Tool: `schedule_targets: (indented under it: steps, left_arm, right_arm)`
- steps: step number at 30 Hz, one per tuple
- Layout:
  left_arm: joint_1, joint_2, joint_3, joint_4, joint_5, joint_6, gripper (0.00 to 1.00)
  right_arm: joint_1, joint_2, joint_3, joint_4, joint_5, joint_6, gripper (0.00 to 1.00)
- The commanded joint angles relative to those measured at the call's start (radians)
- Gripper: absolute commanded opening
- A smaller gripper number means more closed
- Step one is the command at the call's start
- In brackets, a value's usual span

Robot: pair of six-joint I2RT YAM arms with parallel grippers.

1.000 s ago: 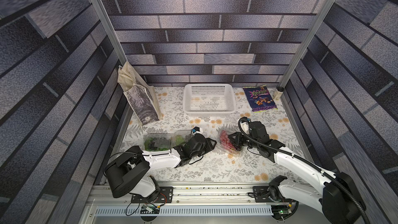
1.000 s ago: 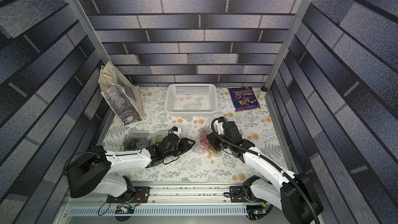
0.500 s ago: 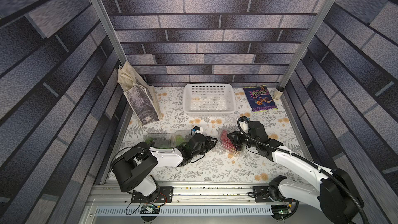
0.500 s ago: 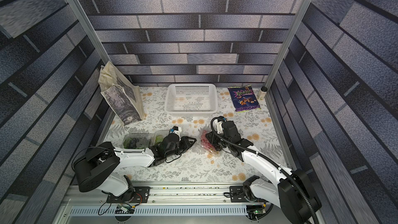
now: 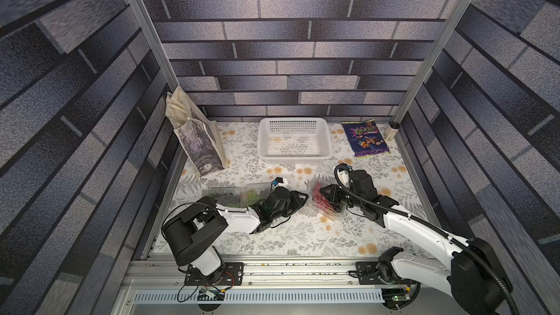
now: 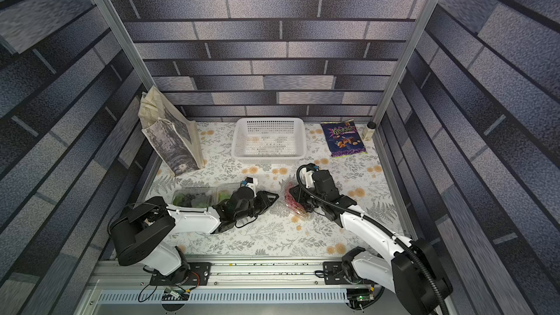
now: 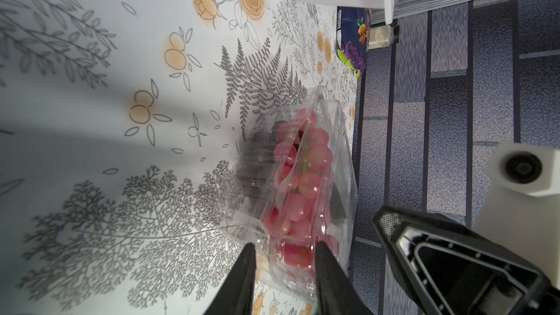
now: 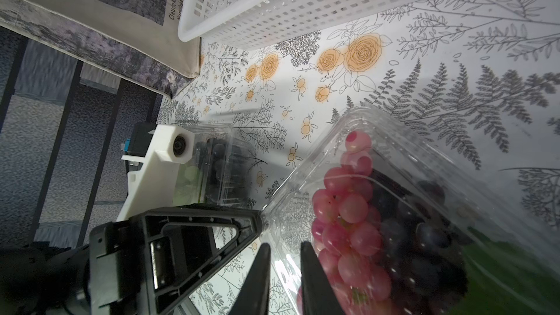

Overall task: Pack grapes into containers
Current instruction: Close the packing box at the center of the board.

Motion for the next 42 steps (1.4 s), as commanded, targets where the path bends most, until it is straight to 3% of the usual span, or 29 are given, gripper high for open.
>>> schedule_targets:
  steps: [1,9,26,42]
  left_arm:
    - [0.000,0.038,0.041,-0.086,0.035,0.012,0.35]
    - [-0.003,0.077,0.101,-0.098,0.060,0.027,0.35]
    - [0.031,-0.054,0.018,-0.220,-0.009,0.017,0.36]
    - [0.014,-0.033,0.158,-0.290,0.003,0.052,0.37]
  right_arm:
    - [0.008,-0.038,0.028,-0.041,0.024,-0.013,0.21]
    - [0.008,-0.061,0.030,-0.073,0.038,-0.021,0.21]
    - [0.008,-0.041,0.031,-0.053,0.022,-0.017,0.21]
    - [0.008,-0.027,0.030,-0.041,0.012,-0.017,0.21]
